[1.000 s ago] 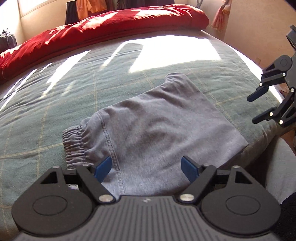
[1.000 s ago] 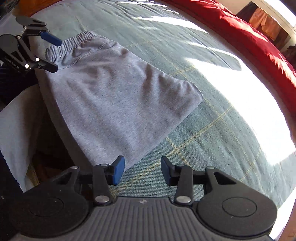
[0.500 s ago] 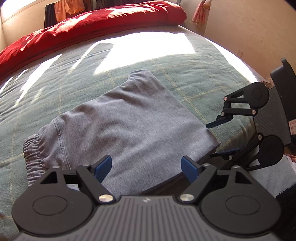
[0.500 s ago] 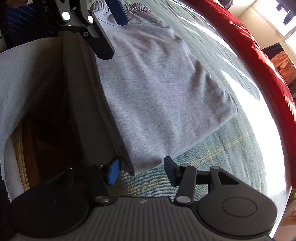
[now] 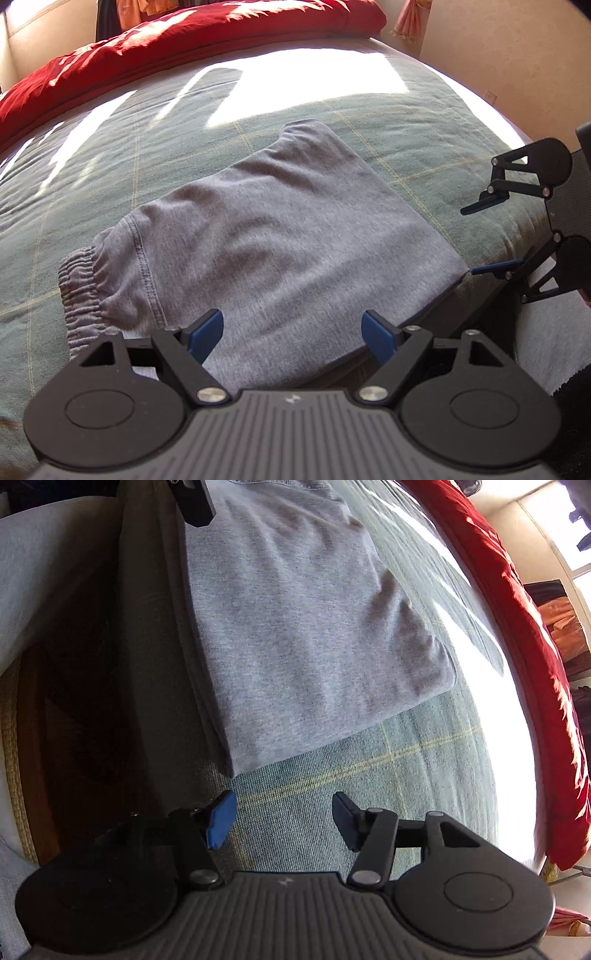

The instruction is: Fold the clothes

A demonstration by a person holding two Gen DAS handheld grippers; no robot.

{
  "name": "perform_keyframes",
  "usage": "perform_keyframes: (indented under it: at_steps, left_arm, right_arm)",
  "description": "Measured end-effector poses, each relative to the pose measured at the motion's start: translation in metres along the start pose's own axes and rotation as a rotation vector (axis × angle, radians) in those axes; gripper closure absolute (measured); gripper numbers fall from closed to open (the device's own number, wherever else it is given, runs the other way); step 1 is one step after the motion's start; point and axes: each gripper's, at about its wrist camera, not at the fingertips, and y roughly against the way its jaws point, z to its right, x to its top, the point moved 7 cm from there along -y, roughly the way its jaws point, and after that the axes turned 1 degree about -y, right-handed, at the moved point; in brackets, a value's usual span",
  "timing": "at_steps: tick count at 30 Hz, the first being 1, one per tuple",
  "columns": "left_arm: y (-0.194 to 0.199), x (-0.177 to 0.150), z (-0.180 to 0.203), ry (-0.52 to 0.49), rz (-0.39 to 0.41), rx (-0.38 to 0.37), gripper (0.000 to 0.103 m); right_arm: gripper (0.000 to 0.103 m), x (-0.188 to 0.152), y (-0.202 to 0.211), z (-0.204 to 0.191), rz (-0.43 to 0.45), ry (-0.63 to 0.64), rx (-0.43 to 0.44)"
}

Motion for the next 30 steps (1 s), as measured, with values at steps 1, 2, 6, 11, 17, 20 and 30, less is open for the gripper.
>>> perform_keyframes:
  at_steps: [1, 2, 6, 11, 17, 20, 30]
  left_arm:
    - [0.000, 0.002, -0.004, 0.005, 0.006, 0.007, 0.021]
    - [0.001, 0.005, -0.008, 0.013, 0.014, 0.013, 0.021]
    - [-0.001, 0.011, -0.029, 0.053, 0.032, 0.060, 0.021]
    - [-0.021, -0.017, -0.054, 0.113, -0.077, 0.125, 0.021]
    - [-0.009, -0.027, -0.060, 0.119, -0.071, 0.080, 0.021]
    - [0.000, -0.006, -0.060, 0.075, -0.027, 0.090, 0.021]
    - [-0.038, 0.028, -0.103, 0.158, 0.002, 0.131, 0.021]
  right_arm:
    - [0.041, 0.004, 0.005, 0.006, 0.019, -0.039, 0.021]
    - [0.042, 0.009, 0.010, 0.012, 0.039, -0.080, 0.037]
    - [0.048, 0.030, 0.020, 0.036, 0.101, -0.237, 0.106]
    - [0.058, 0.027, -0.021, 0.023, -0.011, -0.289, 0.197]
    - [0.057, 0.021, -0.016, 0.022, -0.002, -0.297, 0.246]
    - [0.057, 0.029, -0.005, 0.051, 0.044, -0.363, 0.216]
    - [0.057, 0.080, -0.019, 0.153, 0.262, -0.709, 0.182]
